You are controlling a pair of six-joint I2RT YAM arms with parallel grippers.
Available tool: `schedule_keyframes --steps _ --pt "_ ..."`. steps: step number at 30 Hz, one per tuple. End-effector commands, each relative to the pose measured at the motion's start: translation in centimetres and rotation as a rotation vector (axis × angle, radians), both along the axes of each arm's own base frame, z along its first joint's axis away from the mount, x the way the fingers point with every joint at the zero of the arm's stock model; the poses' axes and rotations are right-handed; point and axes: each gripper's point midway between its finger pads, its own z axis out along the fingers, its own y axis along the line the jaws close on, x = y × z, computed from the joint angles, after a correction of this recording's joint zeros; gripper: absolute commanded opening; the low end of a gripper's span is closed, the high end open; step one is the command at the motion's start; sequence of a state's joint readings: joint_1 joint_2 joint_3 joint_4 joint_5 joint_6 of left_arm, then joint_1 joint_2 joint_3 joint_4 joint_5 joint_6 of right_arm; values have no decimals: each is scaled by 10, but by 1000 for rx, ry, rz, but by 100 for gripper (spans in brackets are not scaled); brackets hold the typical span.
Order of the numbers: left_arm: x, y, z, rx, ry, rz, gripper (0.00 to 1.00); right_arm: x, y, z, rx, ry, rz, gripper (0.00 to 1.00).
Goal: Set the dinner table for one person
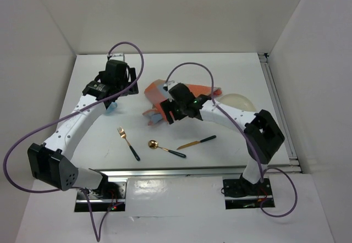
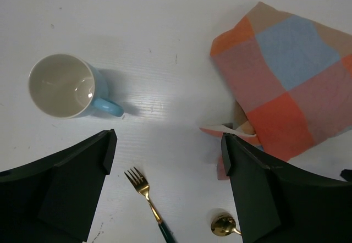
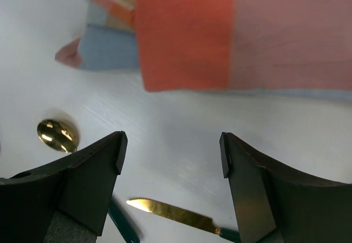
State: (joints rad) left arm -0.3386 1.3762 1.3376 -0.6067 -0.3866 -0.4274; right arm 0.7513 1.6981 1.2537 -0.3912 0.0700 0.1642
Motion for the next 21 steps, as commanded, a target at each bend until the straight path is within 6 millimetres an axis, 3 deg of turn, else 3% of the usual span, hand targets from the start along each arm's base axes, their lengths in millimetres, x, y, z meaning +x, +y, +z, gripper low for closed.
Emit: schedule_keyframes --steps 1,6,13,18,21 --pt "0 -1 27 -47 -66 18 95 -7 18 -9 -57 -57 84 80" --pt "-1 -1 23 -52 -58 23 95 -17 39 -28 -143 -93 102 83" --pt "-4 1 13 -33 -24 31 95 -1 51 -48 -206 -143 39 82" --pt "-4 1 13 -33 -24 31 95 14 48 -52 -225 -186 -47 68" --pt "-5 2 8 -26 -7 31 95 20 49 -48 -221 -204 -86 66"
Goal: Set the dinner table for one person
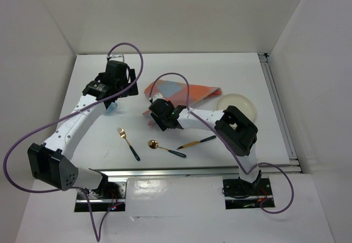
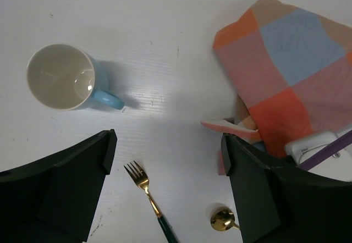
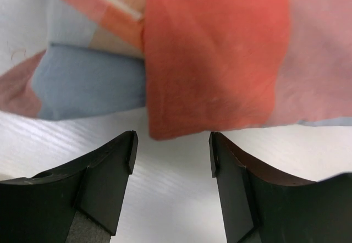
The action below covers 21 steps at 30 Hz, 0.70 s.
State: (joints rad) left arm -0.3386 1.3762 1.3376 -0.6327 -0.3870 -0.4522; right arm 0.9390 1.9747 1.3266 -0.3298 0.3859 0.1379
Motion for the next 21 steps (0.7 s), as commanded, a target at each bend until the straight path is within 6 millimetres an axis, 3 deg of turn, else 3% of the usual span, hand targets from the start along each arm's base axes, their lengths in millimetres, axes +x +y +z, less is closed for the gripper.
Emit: schedule_keyframes --steps 1,6,9,15,16,18,21 --pt "0 1 12 -16 -29 16 95 26 13 29 69 -116 -79 66" --pt "0 1 12 -16 -29 16 95 32 13 32 67 -141 -96 66" --pt "1 -1 9 -18 -18 9 95 34 14 36 71 -153 -102 59" --pt "2 -1 5 -8 -9 3 95 34 18 41 60 -155 -99 22" --pt "3 -1 2 4 3 -3 95 34 15 45 55 -162 -105 11" --pt "3 -1 2 4 3 -4 95 34 13 57 70 -175 -118 2" --pt "1 -4 -2 6 27 -25 95 30 8 79 90 -187 -119 0"
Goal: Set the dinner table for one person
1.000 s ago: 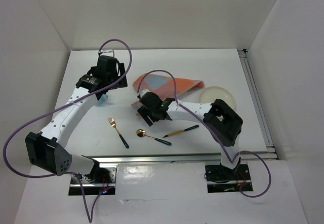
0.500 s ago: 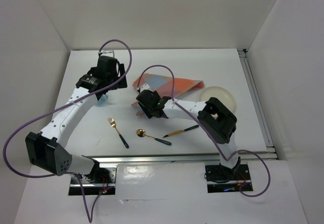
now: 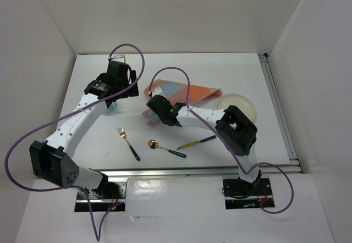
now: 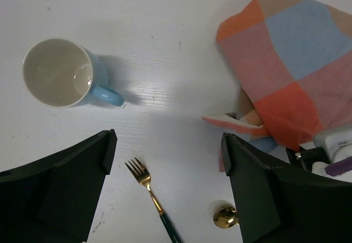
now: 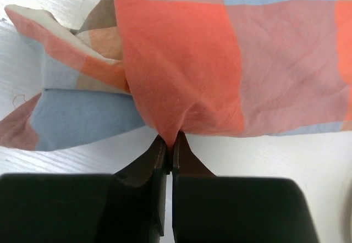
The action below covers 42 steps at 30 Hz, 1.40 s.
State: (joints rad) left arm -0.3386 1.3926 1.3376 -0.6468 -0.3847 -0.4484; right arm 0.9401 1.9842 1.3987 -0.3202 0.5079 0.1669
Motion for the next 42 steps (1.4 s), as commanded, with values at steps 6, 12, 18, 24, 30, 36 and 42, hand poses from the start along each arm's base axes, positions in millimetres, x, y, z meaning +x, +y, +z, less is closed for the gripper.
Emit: schedule_keyframes --steps 6,12,18,24,30,36,42 --pt "3 -4 6 -1 13 -21 93 21 -35 102 176 -67 -57 0" --pt "5 -19 5 -56 23 -78 87 46 -59 153 274 -109 -65 0" --pt "-5 -73 -4 -265 53 -305 75 68 -87 180 360 -124 -90 0" --pt "-25 -140 -27 -507 102 -477 64 86 -105 183 463 -67 -104 0" --pt "-26 -171 -62 -637 167 -363 49 94 -112 178 504 -29 -97 0" --pt "-5 -200 -92 -652 191 -246 68 99 -119 174 523 -10 -107 0" --pt "12 -207 -124 -639 209 -179 66 105 -127 181 547 -20 -109 0"
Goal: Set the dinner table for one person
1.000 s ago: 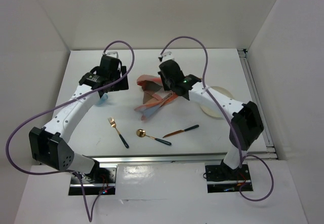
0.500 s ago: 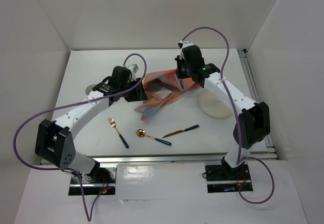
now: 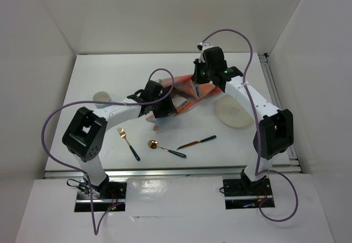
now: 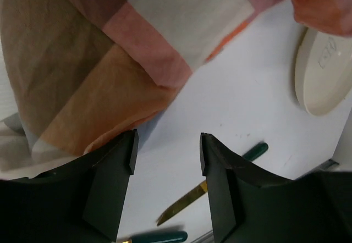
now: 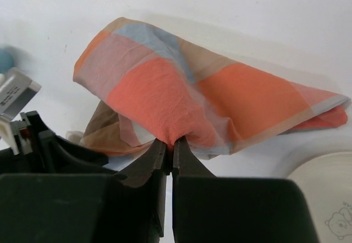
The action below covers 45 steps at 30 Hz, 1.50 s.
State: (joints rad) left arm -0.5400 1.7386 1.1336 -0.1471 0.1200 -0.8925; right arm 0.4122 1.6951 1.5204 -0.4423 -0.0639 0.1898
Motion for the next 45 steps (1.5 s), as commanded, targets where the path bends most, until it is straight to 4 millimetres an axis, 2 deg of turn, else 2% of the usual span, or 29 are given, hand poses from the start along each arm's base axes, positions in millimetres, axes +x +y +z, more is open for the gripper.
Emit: schedule_keyframes --steps 1,7,11,12,15,16,17,18,20,22,23,24,26,30,34,36,42,45 --pt "28 -11 12 -40 -64 68 65 10 -2 26 41 -48 8 0" --pt "38 -8 9 -11 -84 91 65 16 -13 30 47 -57 -1 0" --pt "32 -6 24 -25 -118 73 60 16 -16 27 49 -47 -4 0" --pt "27 -8 36 -37 -135 64 59 16 -16 27 49 -47 -4 0" --pt "19 4 39 7 -113 88 53 16 -20 23 50 -36 -6 0" --pt "18 2 47 5 -127 86 51 16 -20 23 50 -36 -6 0" --pt "18 4 45 18 -123 95 51 16 -20 23 50 -36 -6 0" --pt "21 9 51 31 -141 117 51 16 -20 23 50 -36 -6 0" --pt "29 8 53 43 -149 132 57 15 -20 19 47 -28 -6 0" --pt "36 5 46 66 -128 136 69 14 -18 19 59 -22 -3 0" --pt "43 -1 50 57 -129 130 71 14 -18 19 59 -22 -3 0" --pt "45 -2 33 81 -96 128 73 14 -18 19 59 -22 -3 0" --pt "48 -7 26 71 -83 124 77 14 -18 19 59 -22 -3 0" --pt "51 -12 13 62 -64 123 77 15 -24 17 55 -14 -14 0" --pt "50 -6 12 76 -67 151 77 17 -26 21 63 -21 -16 0" --pt "47 -4 6 82 -58 150 79 17 -26 21 63 -21 -16 0" --pt "54 -15 -7 73 -35 130 75 17 -24 17 66 -10 -7 0" --pt "60 -22 -7 57 -31 128 72 16 -24 16 63 -1 -7 0"
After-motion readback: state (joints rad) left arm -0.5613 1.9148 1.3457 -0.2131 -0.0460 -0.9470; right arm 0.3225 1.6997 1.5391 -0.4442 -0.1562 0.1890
